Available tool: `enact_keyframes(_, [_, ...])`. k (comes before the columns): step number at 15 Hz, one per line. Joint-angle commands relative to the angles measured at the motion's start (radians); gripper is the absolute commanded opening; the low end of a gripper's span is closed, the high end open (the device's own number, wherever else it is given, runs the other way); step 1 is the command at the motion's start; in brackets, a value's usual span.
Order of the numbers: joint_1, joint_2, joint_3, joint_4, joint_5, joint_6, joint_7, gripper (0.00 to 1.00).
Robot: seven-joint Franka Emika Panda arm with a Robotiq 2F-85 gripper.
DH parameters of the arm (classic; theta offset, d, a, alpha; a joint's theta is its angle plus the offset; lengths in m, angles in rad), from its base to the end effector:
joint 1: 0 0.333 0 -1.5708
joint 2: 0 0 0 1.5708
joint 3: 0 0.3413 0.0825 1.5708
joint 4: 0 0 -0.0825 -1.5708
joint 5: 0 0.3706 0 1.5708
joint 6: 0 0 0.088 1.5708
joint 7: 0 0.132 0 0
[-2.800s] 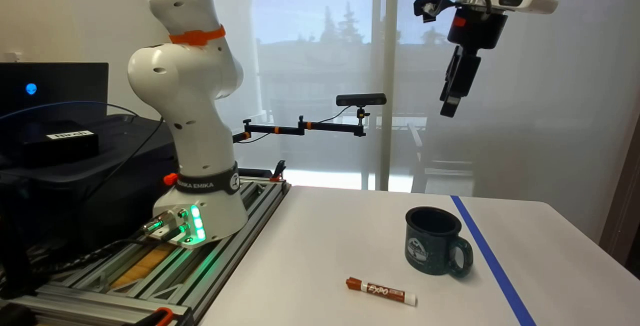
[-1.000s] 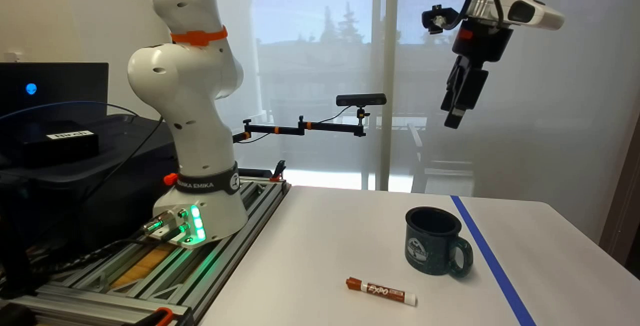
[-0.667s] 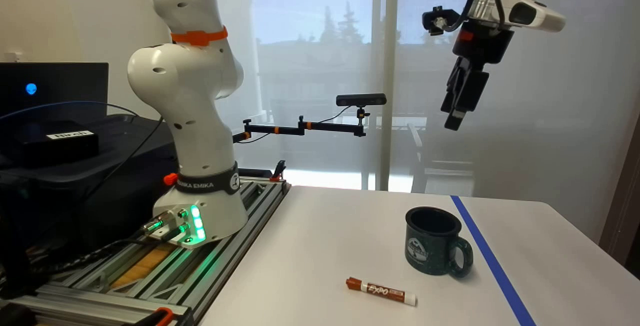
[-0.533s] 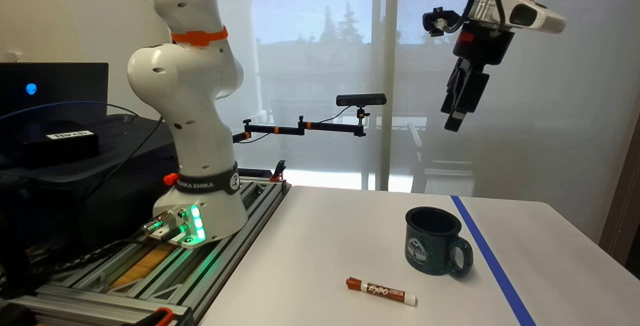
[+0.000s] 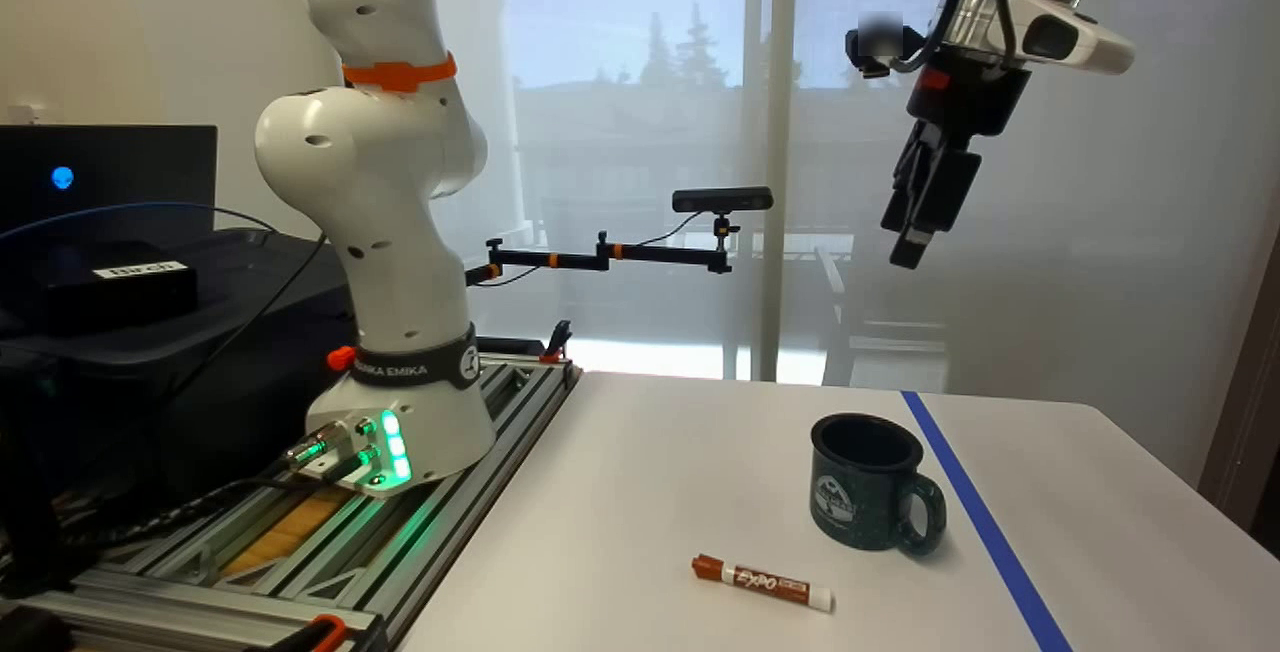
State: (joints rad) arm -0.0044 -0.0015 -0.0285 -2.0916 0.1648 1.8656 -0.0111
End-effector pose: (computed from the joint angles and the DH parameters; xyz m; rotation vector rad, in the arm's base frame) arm 0.5020 0.0000 0.4150 -2.9643 0.1299 0.3292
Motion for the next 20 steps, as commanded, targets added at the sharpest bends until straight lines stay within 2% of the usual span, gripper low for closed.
enact_keyframes(1, [-0.008,0.013,0.0,0.026,0.016,-0.006,-0.027,1.0])
enact_keyframes(20, [-0.016,0.045,-0.001,0.045,-0.008,0.001,-0.033,1.0])
